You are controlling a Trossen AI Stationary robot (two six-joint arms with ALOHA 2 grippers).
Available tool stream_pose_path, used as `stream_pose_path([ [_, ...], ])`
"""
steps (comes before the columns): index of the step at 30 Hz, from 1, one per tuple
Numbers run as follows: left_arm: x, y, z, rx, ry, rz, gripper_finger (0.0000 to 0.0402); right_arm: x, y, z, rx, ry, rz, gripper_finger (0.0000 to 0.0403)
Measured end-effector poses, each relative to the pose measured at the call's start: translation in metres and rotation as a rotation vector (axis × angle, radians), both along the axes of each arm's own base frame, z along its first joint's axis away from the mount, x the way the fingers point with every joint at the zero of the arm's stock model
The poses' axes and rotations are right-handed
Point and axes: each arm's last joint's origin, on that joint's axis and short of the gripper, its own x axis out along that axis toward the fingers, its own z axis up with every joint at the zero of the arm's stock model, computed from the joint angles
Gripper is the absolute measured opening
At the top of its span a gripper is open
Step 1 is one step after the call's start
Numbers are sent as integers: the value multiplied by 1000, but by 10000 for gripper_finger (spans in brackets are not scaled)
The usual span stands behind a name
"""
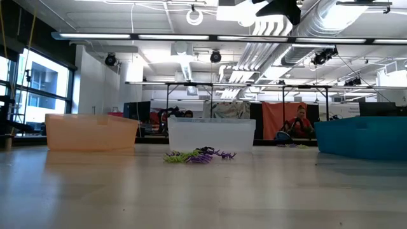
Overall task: Sort Halloween decoration
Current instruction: Put the black spider toy into the blue bin
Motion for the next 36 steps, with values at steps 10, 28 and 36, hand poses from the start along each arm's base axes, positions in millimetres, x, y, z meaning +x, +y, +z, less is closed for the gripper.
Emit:
stream_pose_path([
  [10,18,9,9,-85,12,132,12,-1,0,-3,0,31,-2,170],
  [28,49,164,151,-299,-572,518,0,-1,1,-4,-42,56,73,170],
  [36,76,240,190,-235,-1078,685,0,2,1,5,-62,-41,75,170],
])
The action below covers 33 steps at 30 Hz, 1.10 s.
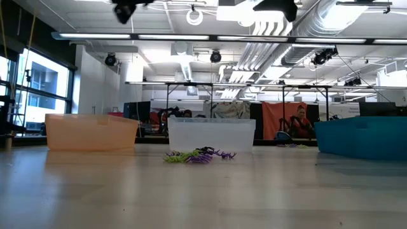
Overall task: Sort Halloween decoration
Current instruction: Put the black spider toy into the blue bin
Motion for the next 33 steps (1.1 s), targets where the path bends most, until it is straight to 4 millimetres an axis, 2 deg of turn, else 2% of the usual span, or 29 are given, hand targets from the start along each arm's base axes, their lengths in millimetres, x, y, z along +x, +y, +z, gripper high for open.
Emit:
stream_pose_path([
  [5,20,30,16,46,-243,71,0,8,0,9,-17,-118,22,170],
  [9,33,45,21,43,-364,88,0,15,0,12,-65,-162,51,170],
  [16,45,51,10,35,-341,74,0,27,-1,5,-106,-147,65,170],
  [23,46,51,12,40,-363,84,0,38,-2,0,-104,-142,66,170],
  [25,45,52,15,46,-392,95,0,47,2,0,-123,-139,28,169],
  [29,49,54,13,51,-396,137,0,78,11,-6,-228,-65,-30,169],
  [33,52,55,13,55,-407,155,0,106,16,-3,-286,-45,-101,169],
])
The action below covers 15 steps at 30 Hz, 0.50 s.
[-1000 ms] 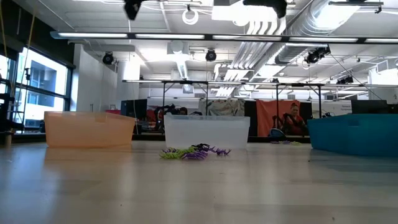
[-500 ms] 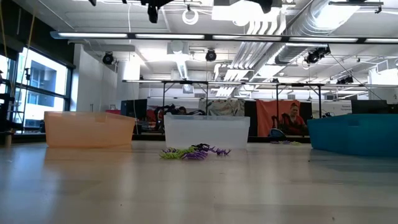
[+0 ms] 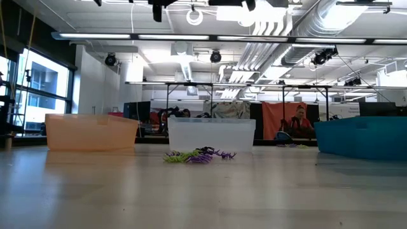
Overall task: Sort Halloween decoration
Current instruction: Put the black spider toy into the blue bin
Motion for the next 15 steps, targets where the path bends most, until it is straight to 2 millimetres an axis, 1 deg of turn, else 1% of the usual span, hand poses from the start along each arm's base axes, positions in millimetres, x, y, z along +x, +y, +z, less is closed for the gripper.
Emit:
stream_pose_path([
  [3,0,1,-2,-11,13,38,0,15,2,0,-25,18,-26,169],
  [6,0,2,-1,-5,8,54,0,22,3,2,-5,10,-29,169],
  [10,0,2,-1,-3,1,54,0,27,3,0,32,3,-14,169],
  [15,0,2,-1,14,6,55,0,27,3,1,63,-14,-47,169],
])
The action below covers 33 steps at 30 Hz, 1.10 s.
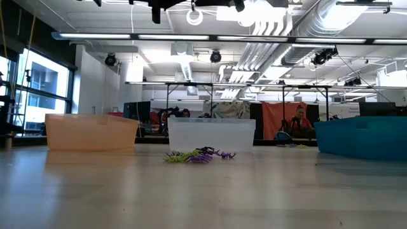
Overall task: Sort Halloween decoration
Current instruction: Put the black spider toy into the blue bin
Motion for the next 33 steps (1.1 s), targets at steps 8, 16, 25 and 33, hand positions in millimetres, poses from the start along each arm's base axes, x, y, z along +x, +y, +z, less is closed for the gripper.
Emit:
stream_pose_path([
  [8,0,0,0,0,-1,-1,0,0,-4,1,6,-17,-14,152],
  [16,0,0,0,2,0,-12,0,6,-4,-6,16,3,-13,26],
  [25,-1,0,-1,2,16,-7,44,1,-5,-4,-15,32,-17,3],
  [33,-29,2,3,-22,139,96,141,-28,-18,2,-33,176,-78,1],
])
